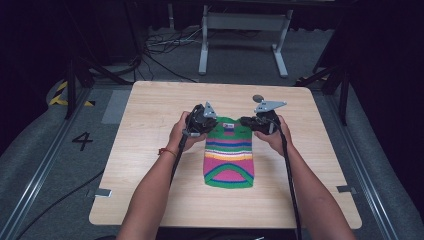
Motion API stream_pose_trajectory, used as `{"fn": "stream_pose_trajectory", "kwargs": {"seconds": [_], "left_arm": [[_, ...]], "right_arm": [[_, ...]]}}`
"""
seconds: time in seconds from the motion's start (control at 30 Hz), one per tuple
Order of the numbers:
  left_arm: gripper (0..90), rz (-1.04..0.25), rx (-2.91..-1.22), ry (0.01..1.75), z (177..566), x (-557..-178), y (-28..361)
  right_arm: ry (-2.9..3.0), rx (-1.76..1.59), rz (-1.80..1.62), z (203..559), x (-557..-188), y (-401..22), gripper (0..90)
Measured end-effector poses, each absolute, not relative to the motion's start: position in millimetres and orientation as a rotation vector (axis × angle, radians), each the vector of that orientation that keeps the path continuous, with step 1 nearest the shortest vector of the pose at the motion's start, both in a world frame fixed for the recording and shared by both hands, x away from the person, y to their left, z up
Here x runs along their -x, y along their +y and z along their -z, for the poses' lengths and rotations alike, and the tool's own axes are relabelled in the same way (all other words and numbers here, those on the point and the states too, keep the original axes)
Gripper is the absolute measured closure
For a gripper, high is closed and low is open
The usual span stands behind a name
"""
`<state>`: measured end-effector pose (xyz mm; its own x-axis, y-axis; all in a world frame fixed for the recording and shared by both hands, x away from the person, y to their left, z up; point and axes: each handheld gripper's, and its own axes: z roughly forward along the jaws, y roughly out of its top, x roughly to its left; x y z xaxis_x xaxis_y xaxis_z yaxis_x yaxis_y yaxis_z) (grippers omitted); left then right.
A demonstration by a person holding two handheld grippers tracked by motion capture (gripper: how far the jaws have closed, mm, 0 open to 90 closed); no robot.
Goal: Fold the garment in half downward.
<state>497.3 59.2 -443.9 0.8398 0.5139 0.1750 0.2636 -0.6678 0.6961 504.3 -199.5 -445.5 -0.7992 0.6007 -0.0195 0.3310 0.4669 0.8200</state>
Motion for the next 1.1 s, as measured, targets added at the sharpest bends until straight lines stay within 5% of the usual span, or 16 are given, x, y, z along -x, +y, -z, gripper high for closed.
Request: {"fn": "stream_pose_trajectory", "kwargs": {"seconds": [1.1], "left_arm": [[83.9, -0.4, -2.353, 0.256, 450.0, -404.8, 74.7]], "right_arm": [[2.592, -0.485, -1.306, 443.0, -412.0, -212.5, 83.4]]}}
